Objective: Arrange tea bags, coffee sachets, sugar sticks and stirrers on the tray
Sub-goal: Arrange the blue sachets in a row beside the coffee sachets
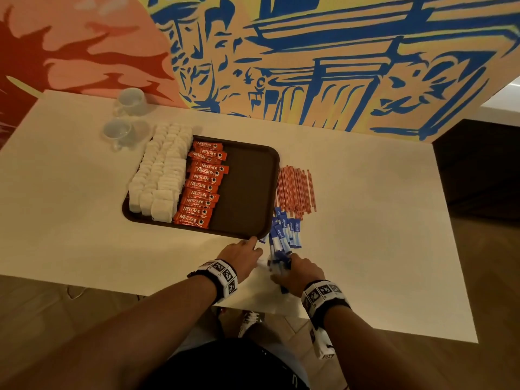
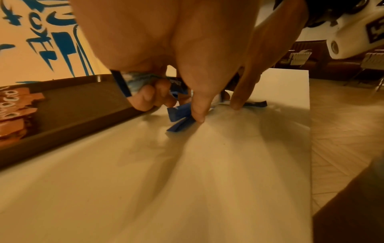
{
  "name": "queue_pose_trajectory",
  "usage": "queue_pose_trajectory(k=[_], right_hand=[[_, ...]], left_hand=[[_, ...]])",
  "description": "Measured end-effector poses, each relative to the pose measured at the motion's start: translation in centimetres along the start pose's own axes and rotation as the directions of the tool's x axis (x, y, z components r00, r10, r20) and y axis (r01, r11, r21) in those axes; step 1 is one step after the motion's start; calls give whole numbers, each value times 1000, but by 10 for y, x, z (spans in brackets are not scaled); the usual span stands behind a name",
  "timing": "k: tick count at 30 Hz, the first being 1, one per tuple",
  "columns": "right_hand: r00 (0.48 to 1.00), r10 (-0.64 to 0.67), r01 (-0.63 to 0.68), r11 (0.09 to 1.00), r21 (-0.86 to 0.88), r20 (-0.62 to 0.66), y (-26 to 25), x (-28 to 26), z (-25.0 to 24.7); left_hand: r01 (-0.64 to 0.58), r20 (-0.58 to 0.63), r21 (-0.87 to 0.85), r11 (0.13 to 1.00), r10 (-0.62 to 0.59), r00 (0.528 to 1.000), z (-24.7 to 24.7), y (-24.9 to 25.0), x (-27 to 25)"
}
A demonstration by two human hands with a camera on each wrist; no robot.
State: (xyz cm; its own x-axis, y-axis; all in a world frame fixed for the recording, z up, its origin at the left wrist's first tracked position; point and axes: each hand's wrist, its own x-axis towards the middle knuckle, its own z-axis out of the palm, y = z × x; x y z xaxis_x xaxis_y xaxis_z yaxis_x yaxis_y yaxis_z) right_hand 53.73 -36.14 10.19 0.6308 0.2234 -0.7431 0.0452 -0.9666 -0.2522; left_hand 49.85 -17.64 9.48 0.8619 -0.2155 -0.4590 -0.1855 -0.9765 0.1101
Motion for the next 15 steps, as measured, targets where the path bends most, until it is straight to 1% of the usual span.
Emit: queue_pose_trajectory(k=[4,6,8,11,13,15], right_hand=[[1000,11,-11,999,-32,-2,0,2,2],[1000,-3,3,999,-33,9,0,1,2],[1000,-20,20,999,-29,8,2,-3,-1],[998,-56,56,998,-12,-21,9,-11,-6],[996,-87,88,996,16,-33,12,-15,-12],[986,-148,155,984,86,-76,10,-21,-22]], left_hand=[[23,19,-11,1000,-23,1000,-1,-5,-7],[54,29,-53,997,-53,998,-4,-7,-10],[115,58,-166,979,-107,993,-7,-8,-13],[186,107,-361,914,-157,982,-14,-9,-23],[202,118,-480,853,-165,979,-20,-11,-31],[180,92,-585,791,-155,984,-31,-13,-39]])
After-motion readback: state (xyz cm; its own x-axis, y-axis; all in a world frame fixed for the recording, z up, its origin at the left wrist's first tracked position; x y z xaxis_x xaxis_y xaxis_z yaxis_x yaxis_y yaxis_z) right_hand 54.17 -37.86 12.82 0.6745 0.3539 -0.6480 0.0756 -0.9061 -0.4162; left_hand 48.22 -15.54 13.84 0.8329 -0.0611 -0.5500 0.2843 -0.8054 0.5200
